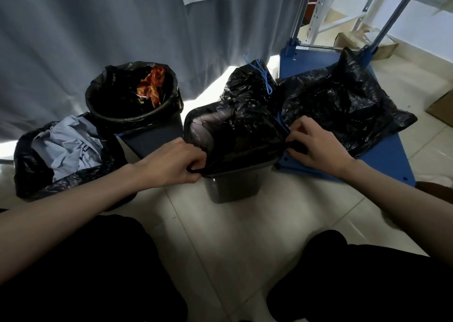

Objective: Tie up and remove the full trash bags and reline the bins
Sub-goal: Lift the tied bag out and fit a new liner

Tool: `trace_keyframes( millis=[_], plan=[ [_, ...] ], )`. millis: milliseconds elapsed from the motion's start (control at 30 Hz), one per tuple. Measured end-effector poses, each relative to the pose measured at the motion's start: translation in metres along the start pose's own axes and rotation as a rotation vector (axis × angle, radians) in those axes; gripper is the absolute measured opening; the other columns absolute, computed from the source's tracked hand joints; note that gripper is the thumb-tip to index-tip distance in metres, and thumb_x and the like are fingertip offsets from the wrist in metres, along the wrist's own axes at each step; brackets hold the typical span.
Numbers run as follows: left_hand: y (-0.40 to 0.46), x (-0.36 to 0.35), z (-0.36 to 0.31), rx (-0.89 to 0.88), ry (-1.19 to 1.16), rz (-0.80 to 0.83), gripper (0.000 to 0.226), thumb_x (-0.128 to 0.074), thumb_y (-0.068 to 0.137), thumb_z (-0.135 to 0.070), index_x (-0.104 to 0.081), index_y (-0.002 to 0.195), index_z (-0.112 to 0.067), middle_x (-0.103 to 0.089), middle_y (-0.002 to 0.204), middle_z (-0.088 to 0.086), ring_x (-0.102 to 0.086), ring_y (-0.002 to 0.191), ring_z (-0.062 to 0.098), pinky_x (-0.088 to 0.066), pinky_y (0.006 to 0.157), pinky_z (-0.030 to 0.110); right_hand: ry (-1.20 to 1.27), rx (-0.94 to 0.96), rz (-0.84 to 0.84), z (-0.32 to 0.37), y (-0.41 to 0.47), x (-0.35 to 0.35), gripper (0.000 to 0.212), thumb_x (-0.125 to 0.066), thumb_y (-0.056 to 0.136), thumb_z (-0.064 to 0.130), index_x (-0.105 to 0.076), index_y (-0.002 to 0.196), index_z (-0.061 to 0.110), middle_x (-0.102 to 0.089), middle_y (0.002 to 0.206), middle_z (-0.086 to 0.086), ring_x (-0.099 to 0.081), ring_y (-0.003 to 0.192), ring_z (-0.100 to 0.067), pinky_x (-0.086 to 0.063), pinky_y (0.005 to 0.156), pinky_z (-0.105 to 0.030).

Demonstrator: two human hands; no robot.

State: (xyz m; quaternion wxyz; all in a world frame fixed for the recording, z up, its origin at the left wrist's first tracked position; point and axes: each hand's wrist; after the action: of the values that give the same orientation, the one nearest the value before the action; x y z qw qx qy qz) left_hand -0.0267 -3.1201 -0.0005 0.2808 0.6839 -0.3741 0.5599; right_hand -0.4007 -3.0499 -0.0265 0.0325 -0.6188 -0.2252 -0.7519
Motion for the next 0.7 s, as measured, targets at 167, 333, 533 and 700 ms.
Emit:
trace_keyframes(
  millis=[167, 333, 533, 700],
  plan=[
    [-0.004, -0.002, 0.0, -0.042, 0.069, -0.05, 0.019, -0.068, 0.081, -0.035, -0.051, 0.08, -0.027, -0.05, 0.072, -0.015, -0.048, 0.068, 0.004, -0.043, 0.083, 0.032, -0.093, 0.106, -0.014, -0.004, -0.006, -0.003, 0.027, -0.063, 0.087, 0.038, -0.064, 0.097, 0.014, -0.048, 0.119, -0.005, -0.05, 0.097, -0.024, -0.053, 0.065, -0.039],
    [-0.004, -0.006, -0.001, -0.07, 0.078, -0.118, 0.022, -0.072, 0.081, -0.036, -0.052, 0.079, -0.026, -0.049, 0.073, -0.016, -0.045, 0.067, 0.002, -0.046, 0.081, 0.033, -0.172, 0.229, 0.003, -0.001, -0.006, -0.003, 0.028, -0.057, 0.093, 0.036, -0.067, 0.093, 0.01, -0.059, 0.106, -0.008, -0.054, 0.09, -0.029, -0.051, 0.064, -0.038],
    [-0.005, -0.011, -0.001, -0.1, 0.139, -0.154, 0.018, -0.073, 0.079, -0.027, -0.056, 0.08, -0.024, -0.053, 0.075, -0.014, -0.052, 0.066, 0.008, -0.047, 0.079, 0.03, -0.215, 0.28, 0.025, 0.008, -0.004, -0.002, 0.024, -0.05, 0.095, 0.025, -0.065, 0.09, 0.007, -0.06, 0.099, -0.01, -0.053, 0.087, -0.03, -0.051, 0.063, -0.04],
    [-0.008, -0.016, 0.0, -0.129, 0.184, -0.194, 0.014, -0.069, 0.08, -0.022, -0.056, 0.078, -0.021, -0.053, 0.073, -0.011, -0.053, 0.064, 0.012, -0.045, 0.077, 0.028, -0.144, 0.303, 0.078, 0.014, -0.005, -0.008, 0.007, -0.062, 0.088, 0.01, -0.057, 0.093, 0.01, -0.054, 0.091, -0.005, -0.047, 0.084, -0.024, -0.048, 0.055, -0.038]
  ],
)
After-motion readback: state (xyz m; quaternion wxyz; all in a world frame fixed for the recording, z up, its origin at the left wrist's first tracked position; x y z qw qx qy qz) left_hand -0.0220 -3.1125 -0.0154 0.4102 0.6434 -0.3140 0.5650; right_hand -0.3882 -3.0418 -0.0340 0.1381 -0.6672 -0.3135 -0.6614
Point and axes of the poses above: each hand's wrist, its own y-axis towards the middle knuckle, its own x-axis out of the back of the hand, z = x × y
